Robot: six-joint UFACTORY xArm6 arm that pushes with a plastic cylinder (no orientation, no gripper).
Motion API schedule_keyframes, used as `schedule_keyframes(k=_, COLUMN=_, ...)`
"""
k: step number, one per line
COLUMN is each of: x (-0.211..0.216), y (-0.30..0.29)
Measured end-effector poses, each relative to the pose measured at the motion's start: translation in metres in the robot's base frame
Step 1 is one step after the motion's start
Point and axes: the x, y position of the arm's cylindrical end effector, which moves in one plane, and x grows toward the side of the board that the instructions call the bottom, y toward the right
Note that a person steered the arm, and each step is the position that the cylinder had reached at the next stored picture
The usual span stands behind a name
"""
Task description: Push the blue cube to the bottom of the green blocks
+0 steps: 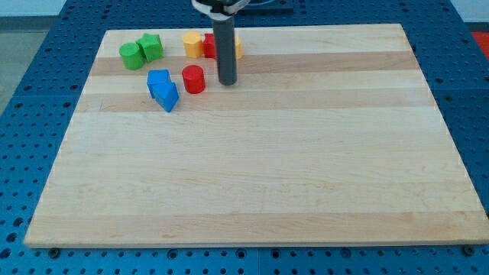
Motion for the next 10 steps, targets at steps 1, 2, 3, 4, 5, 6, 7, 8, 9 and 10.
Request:
schedule_keyframes(k=1, x=0.018, y=-0.027)
schedule_keyframes(k=2, x=0.018, y=-0.027)
schedule_keyframes(k=3, x=0.075, y=-0.014)
schedule_keyframes(k=4, x=0.083, y=-0.032)
schedule_keyframes(k=5, x=0.078, y=-0.048)
schedule_keyframes(k=6, x=0.036, y=-0.071)
schedule_keyframes(k=7, x=0.017, y=-0.082)
schedule_keyframes(k=8, x=-0.013, y=-0.104)
schedule_keyframes(k=9, x=-0.013, y=-0.104)
schedule_keyframes(k=10, x=-0.018, y=-0.113)
